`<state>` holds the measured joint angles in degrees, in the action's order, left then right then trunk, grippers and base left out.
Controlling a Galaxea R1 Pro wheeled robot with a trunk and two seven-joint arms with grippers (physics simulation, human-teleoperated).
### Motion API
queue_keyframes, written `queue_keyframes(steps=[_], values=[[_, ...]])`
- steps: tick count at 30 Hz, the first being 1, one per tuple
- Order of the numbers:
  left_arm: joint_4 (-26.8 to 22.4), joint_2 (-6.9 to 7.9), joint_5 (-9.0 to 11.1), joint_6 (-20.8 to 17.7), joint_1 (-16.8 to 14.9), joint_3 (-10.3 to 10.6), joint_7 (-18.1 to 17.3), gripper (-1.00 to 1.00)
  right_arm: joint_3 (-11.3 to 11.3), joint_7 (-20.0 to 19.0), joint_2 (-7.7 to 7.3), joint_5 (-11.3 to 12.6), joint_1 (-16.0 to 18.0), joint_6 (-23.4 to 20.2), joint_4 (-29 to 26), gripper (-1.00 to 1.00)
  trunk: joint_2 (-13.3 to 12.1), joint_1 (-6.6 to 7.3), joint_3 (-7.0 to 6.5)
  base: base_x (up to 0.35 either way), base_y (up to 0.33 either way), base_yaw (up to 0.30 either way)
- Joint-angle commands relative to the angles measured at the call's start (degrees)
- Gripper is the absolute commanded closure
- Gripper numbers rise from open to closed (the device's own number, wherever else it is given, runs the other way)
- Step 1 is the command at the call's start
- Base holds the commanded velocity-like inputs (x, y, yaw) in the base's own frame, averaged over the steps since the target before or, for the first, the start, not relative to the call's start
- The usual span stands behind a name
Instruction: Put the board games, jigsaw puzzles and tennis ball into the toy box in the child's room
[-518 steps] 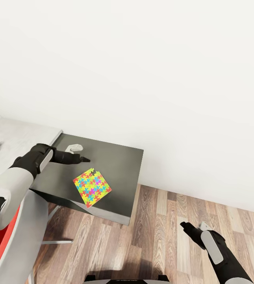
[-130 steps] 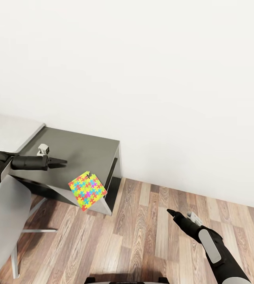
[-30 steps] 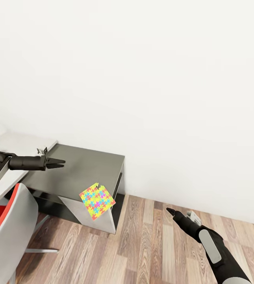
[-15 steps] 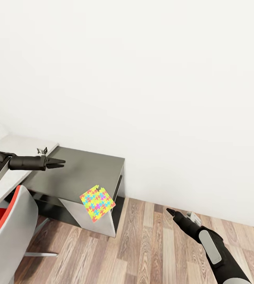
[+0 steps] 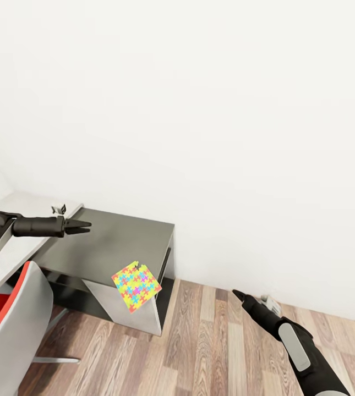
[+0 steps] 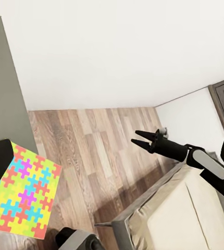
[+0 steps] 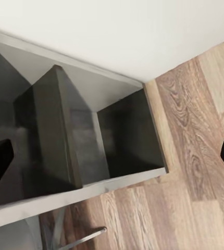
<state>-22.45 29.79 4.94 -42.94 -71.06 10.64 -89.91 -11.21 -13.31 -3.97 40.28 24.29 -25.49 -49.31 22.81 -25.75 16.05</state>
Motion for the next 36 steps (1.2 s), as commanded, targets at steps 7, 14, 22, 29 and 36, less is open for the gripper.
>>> queue_keyframes(steps=[7,14,22,29,36], values=[[0.17,0.02,1.01,-0.40,3.57,0.46,-0.09,-1.00,-0.13,-0.73,0.01,0.22,0.05,-0.20,0.00,-1.00,0.11,-0.04,-0.56,0.000,0.000,0.000],[-0.48,-0.49,1.35,-0.23,5.15,0.36,-0.09,-1.00,0.05,-0.83,0.07,0.17,0.02,-0.17,0.01,-1.00,0.11,-0.04,-1.22,0.000,0.000,0.000],[-1.35,-0.50,2.05,-0.04,6.07,0.31,-0.09,-1.00,0.09,-1.33,0.03,0.12,0.03,-0.12,0.01,-1.00,0.11,-0.04,-1.98,0.000,0.000,0.000],[-1.52,-0.23,2.81,2.44,6.29,0.26,-0.09,-1.00,0.21,-1.48,0.03,0.07,0.02,-0.09,0.01,-1.00,0.11,-0.04,-2.65,0.000,0.000,0.000],[-1.54,-0.18,3.92,3.02,6.44,0.24,-0.09,-1.00,0.22,-1.53,0.09,0.09,0.02,-0.08,0.01,-1.00,0.11,-0.04,-3.31,0.000,0.000,0.000]])
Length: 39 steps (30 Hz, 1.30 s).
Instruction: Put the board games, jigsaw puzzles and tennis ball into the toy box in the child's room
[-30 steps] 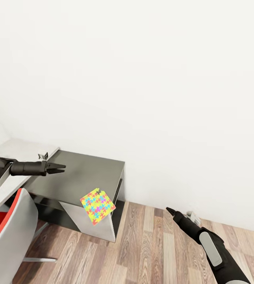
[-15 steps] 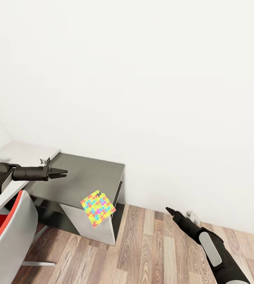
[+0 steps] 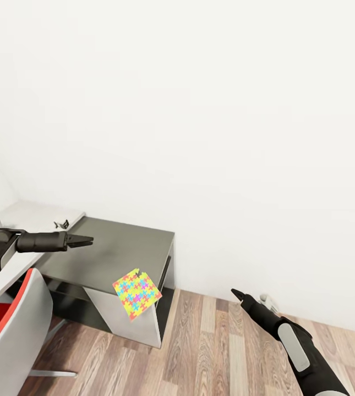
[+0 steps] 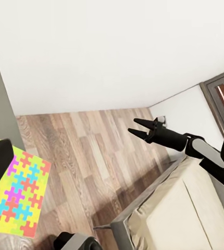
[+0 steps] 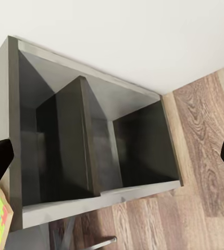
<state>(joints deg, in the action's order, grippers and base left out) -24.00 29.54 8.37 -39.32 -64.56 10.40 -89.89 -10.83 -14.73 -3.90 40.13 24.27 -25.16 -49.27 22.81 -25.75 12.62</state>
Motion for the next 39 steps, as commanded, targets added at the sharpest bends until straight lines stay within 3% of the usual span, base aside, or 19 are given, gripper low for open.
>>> queue_keyframes(steps=[1,31,39], values=[[0.01,0.08,0.52,-0.57,-0.06,0.47,-0.11,-1.00,-0.16,-0.12,0.02,0.24,0.05,-0.42,-0.04,-1.00,0.11,-0.04,0.02,0.000,0.000,0.000],[0.10,0.17,0.68,0.85,0.85,0.41,-0.11,-1.00,-0.13,-0.12,0.04,0.30,0.05,1.43,-0.04,-1.00,0.11,-0.04,-2.83,0.000,0.000,0.000],[-1.04,0.19,0.75,0.63,3.76,0.28,-0.11,-1.00,-0.08,-0.87,0.03,0.30,0.04,1.43,-0.10,-1.00,0.11,-0.04,-3.59,0.000,0.000,0.000]])
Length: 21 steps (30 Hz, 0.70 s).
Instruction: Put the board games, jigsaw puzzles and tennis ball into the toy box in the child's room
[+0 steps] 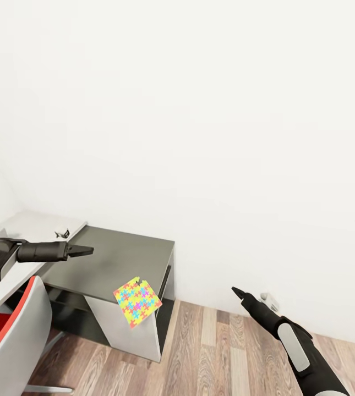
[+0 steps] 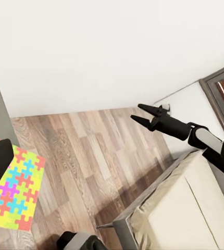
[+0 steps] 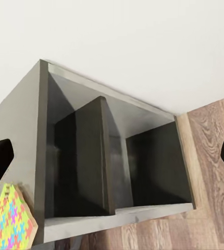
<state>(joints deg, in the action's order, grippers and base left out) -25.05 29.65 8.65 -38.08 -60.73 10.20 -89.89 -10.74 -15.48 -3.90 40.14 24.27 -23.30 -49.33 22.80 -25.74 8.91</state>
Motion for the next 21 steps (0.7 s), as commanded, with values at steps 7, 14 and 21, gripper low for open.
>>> queue_keyframes(steps=[7,14,21], values=[[-0.29,-0.31,1.59,-0.82,1.29,0.51,-0.11,-1.00,-0.25,-1.94,-0.01,0.29,0.06,-0.43,0.01,-1.00,0.12,-0.04,-0.54,0.000,0.000,0.000],[-0.46,0.07,2.74,-0.85,1.62,0.45,-0.11,-1.00,-0.43,-2.31,-0.05,0.34,0.04,-0.33,0.02,-1.00,0.12,-0.04,-1.21,0.000,0.000,0.000],[-0.66,0.04,2.93,-0.79,1.66,0.48,-0.11,-1.00,-0.58,-2.34,-0.03,0.37,0.06,-0.26,0.03,-1.00,0.12,-0.04,-1.87,0.000,0.000,0.000]])
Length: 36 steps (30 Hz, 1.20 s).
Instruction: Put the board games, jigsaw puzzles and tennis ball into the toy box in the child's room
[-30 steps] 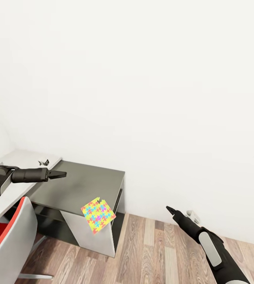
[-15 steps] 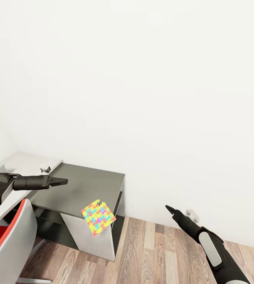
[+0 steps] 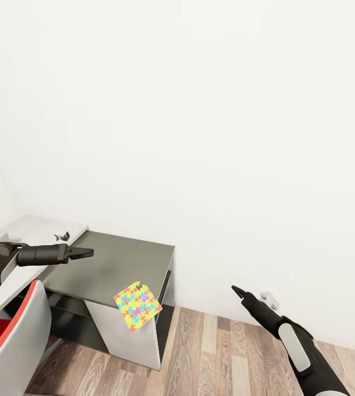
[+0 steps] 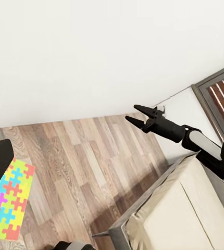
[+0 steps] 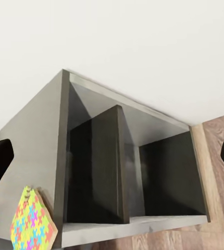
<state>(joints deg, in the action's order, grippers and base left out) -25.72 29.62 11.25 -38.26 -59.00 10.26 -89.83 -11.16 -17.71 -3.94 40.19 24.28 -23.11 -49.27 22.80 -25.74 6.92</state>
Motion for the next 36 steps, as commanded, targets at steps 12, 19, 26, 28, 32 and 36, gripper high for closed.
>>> queue_keyframes(steps=[12,19,26,28,32,36], values=[[-0.03,0.18,0.35,-0.50,-0.07,0.41,-0.17,-1.00,-0.07,-0.07,0.08,0.27,0.00,-0.35,0.02,-1.00,0.12,-0.04,-1.01,0.000,0.000,0.000],[-0.03,0.20,0.36,-0.50,-0.07,0.41,-0.17,-1.00,-0.17,0.01,0.08,0.26,0.05,-0.35,0.01,-1.00,0.12,-0.04,-1.25,0.000,0.000,0.000],[-0.03,0.12,0.36,-0.49,-0.07,0.43,-0.17,-1.00,-0.18,0.02,0.08,0.33,0.04,-0.26,0.54,-1.00,0.12,-0.04,-1.27,0.000,0.000,0.000],[-0.03,-0.02,0.36,-0.50,-0.07,0.45,-0.17,-1.00,-0.18,0.03,0.08,0.33,0.05,-0.26,0.61,-1.00,0.12,-0.04,-1.27,0.000,0.040,0.000],[-0.03,-0.13,0.36,-0.50,-0.07,0.46,-0.17,-1.00,-0.18,0.03,0.08,0.33,0.05,-0.25,0.72,-1.00,0.12,-0.04,-1.27,0.000,0.133,0.000],[-0.03,-0.02,0.36,-0.42,-0.07,0.46,-0.17,-1.00,-0.21,0.02,0.06,0.33,0.04,1.41,0.73,-1.00,0.12,-0.04,-1.27,0.000,0.054,0.000]])
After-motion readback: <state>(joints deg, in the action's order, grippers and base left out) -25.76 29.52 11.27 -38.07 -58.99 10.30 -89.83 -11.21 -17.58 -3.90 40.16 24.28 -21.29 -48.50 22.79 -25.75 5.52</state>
